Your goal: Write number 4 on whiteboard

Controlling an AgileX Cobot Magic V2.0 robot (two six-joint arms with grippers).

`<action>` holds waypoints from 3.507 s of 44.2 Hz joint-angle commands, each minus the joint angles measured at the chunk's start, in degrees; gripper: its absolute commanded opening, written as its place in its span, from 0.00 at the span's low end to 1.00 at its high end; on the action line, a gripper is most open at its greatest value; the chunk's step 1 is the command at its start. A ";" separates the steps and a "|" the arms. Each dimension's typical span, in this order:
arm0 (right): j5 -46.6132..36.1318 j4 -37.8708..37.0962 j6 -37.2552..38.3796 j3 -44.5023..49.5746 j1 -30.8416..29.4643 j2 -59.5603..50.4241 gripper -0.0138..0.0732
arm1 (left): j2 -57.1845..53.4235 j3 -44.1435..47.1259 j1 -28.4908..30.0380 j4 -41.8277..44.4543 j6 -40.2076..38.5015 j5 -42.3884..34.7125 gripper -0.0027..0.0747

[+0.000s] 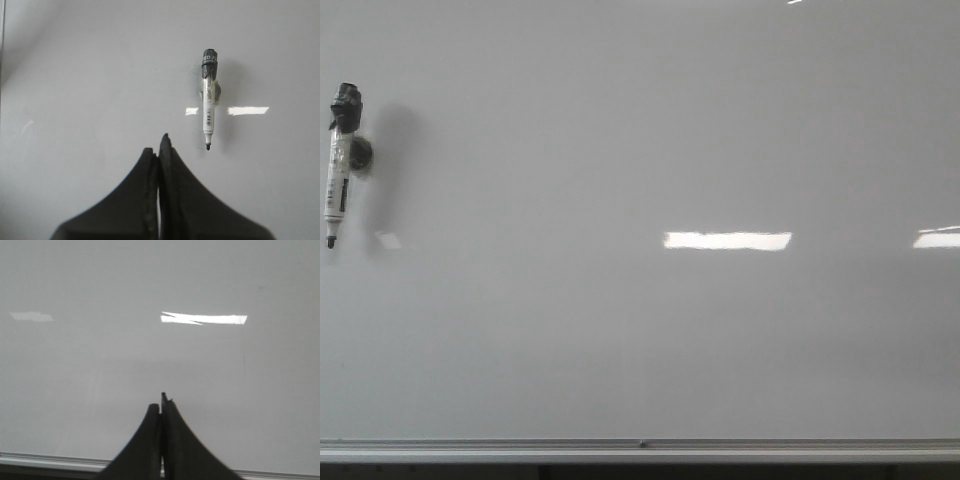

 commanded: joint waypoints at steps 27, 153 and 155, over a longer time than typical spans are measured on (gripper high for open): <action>-4.17 -0.73 0.03 -0.84 0.08 -0.95 0.08 | -0.81 0.35 0.03 -0.37 -0.55 -4.82 0.01; 4.94 0.43 0.03 -30.47 0.08 19.54 0.73 | 83.47 -41.17 -10.11 1.69 -0.41 -16.54 0.88; 4.94 0.43 0.03 -30.47 0.08 19.54 0.73 | 84.90 -41.17 -10.11 0.93 -0.41 -18.53 0.88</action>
